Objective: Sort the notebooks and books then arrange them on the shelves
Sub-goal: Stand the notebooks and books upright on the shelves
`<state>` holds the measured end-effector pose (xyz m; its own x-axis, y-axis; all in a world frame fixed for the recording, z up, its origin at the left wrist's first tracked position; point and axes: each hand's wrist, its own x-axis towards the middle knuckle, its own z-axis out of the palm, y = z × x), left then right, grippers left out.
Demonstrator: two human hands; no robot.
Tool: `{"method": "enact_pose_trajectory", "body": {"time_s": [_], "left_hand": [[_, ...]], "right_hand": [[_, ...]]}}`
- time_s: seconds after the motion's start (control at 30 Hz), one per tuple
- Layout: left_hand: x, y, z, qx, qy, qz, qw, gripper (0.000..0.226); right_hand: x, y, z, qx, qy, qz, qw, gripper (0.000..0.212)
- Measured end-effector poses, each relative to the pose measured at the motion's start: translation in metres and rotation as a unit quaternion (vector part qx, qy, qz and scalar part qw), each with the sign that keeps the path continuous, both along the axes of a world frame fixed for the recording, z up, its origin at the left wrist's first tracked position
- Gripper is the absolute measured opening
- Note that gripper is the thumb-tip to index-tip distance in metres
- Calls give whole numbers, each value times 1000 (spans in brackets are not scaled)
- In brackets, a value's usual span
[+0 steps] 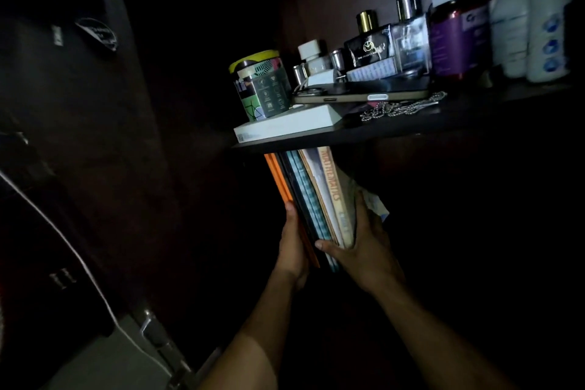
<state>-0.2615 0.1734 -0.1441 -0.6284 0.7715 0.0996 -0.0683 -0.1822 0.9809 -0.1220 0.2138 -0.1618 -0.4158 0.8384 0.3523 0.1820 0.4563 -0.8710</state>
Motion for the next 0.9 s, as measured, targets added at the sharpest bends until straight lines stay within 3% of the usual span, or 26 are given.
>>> {"method": "enact_pose_trajectory", "body": {"time_s": [0.07, 0.13, 0.27, 0.43, 0.67, 0.8, 0.9], "left_hand": [[-3, -2, 2, -5, -48, -25, 999, 115], [-6, -3, 4, -5, -90, -61, 994, 110], [-12, 1, 2, 17, -79, -94, 992, 106], [-2, 1, 4, 35, -58, -61, 996, 105], [16, -17, 11, 75, -51, 14, 996, 81], [36, -50, 3, 12, -13, 74, 997, 69], [69, -83, -13, -55, 135, 64, 987, 53]], "right_hand": [[2, 2, -1, -12, 24, -3, 1000, 130], [4, 4, -2, -37, 41, -5, 998, 136], [1, 5, -5, -41, 26, 2, 999, 136], [-3, 5, -7, -19, 11, -6, 1000, 134], [26, -19, -1, 9, 18, -33, 999, 123], [55, -44, 12, -9, 15, -25, 1000, 107], [78, -58, 42, -33, 14, -50, 998, 105]]}}
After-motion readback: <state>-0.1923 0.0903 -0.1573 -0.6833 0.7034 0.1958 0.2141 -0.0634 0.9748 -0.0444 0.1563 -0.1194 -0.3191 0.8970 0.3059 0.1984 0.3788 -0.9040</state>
